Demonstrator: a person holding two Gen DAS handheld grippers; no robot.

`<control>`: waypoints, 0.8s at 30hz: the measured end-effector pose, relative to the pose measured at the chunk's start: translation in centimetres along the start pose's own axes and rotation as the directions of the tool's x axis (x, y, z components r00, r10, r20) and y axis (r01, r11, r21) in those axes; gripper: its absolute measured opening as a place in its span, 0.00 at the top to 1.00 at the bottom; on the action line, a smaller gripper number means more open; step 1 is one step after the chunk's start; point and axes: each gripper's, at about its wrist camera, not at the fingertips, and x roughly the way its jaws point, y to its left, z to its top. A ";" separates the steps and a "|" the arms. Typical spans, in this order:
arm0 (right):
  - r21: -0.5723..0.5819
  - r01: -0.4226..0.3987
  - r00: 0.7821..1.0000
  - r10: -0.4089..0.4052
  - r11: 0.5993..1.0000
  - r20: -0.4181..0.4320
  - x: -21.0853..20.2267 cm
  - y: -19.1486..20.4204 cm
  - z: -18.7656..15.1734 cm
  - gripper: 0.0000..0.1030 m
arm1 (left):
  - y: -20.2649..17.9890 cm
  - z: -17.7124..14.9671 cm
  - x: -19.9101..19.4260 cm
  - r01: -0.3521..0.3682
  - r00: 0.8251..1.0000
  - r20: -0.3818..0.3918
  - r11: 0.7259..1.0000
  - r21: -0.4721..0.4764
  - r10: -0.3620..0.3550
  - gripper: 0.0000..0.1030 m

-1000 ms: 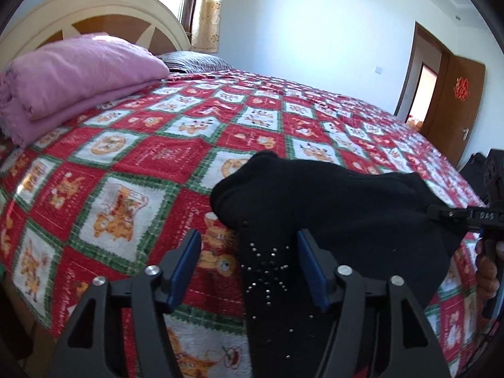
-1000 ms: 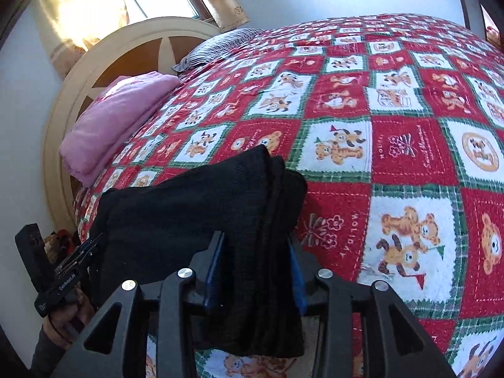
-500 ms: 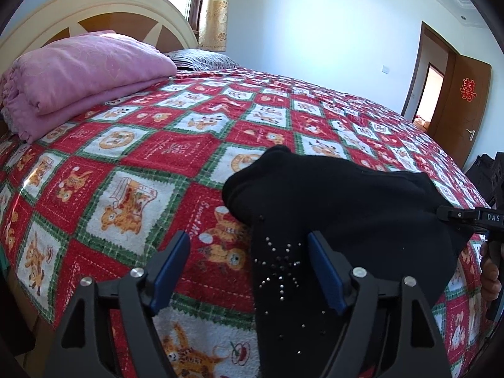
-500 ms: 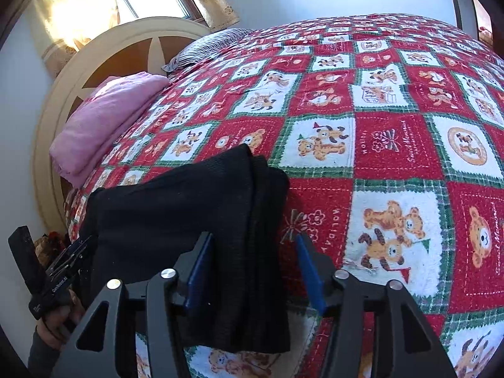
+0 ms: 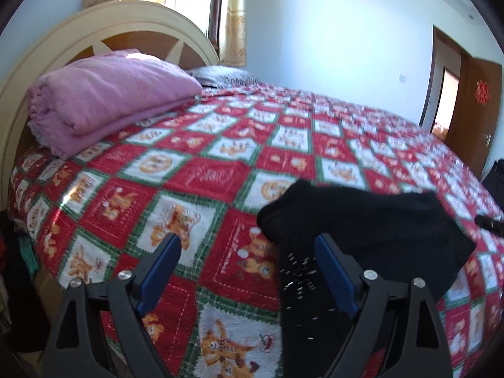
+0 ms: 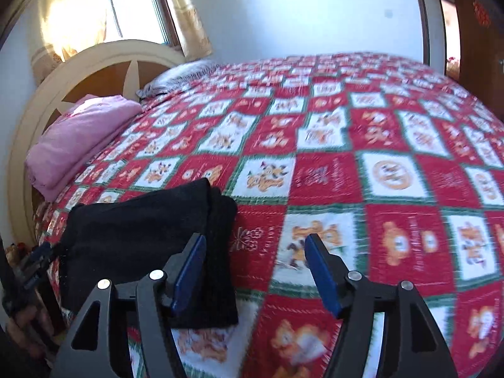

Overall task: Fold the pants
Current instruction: 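Open both tools and release the folded pants on the quilt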

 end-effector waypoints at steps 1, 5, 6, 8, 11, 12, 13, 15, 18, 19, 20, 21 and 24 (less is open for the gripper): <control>-0.005 -0.006 1.000 0.006 1.000 0.009 -0.9 -0.1 -0.2 0.35 | -0.2 0.2 -0.6 0.000 1.000 0.016 1.000 0.000 0.000 0.09; -0.034 -0.010 0.999 0.012 0.999 0.040 -3.8 0.2 -1.3 0.35 | -1.5 0.9 -2.6 0.012 0.998 0.062 1.000 0.010 -0.012 0.07; -0.040 -0.016 0.999 0.018 0.999 0.047 -4.5 0.3 -1.6 0.35 | -1.9 1.1 -3.1 0.017 0.997 0.070 1.000 0.013 -0.018 0.07; -0.055 -0.037 0.997 0.040 0.998 0.066 -6.1 0.7 -2.1 0.35 | -2.6 1.2 -4.0 0.025 0.996 0.087 0.999 0.020 -0.027 0.07; -0.073 -0.056 0.994 0.062 0.996 0.085 -7.8 1.2 -2.3 0.35 | -3.7 1.5 -5.3 0.035 0.993 0.109 0.999 0.035 -0.039 0.07; -0.079 -0.062 0.993 0.069 0.995 0.092 -8.4 1.4 -2.2 0.35 | -4.0 1.6 -5.6 0.034 0.993 0.115 0.999 0.040 -0.039 0.06; -0.088 -0.067 0.992 0.075 0.994 0.097 -8.9 1.6 -2.2 0.35 | -4.2 1.6 -5.9 0.034 0.992 0.119 0.998 0.044 -0.039 0.06; -0.115 -0.066 0.992 0.078 0.991 0.104 -9.8 2.1 -2.0 0.35 | -4.6 1.8 -6.7 0.036 0.990 0.137 0.998 0.048 -0.042 0.05; -0.153 -0.041 0.987 0.064 0.987 0.145 -11.2 2.7 -1.9 0.35 | -5.3 1.9 -7.8 0.029 0.984 0.172 0.998 0.063 -0.040 0.02; -0.156 -0.044 0.986 0.068 0.987 0.151 -11.6 2.8 -1.9 0.35 | -5.5 1.9 -8.0 0.026 0.982 0.184 0.997 0.070 -0.039 0.02; -0.155 -0.050 0.985 0.075 0.987 0.154 -11.8 2.8 -1.8 0.35 | -5.7 2.0 -8.2 0.024 0.980 0.194 0.997 0.078 -0.039 0.02; -0.154 -0.057 0.984 0.082 0.986 0.159 -12.1 2.9 -1.7 0.35 | -5.9 1.9 -8.3 0.025 0.980 0.195 0.996 0.085 -0.041 0.01; -0.160 -0.060 0.981 0.087 0.985 0.171 -12.7 3.0 -1.6 0.35 | -6.3 1.8 -8.4 0.032 0.980 0.192 0.995 0.096 -0.050 0.01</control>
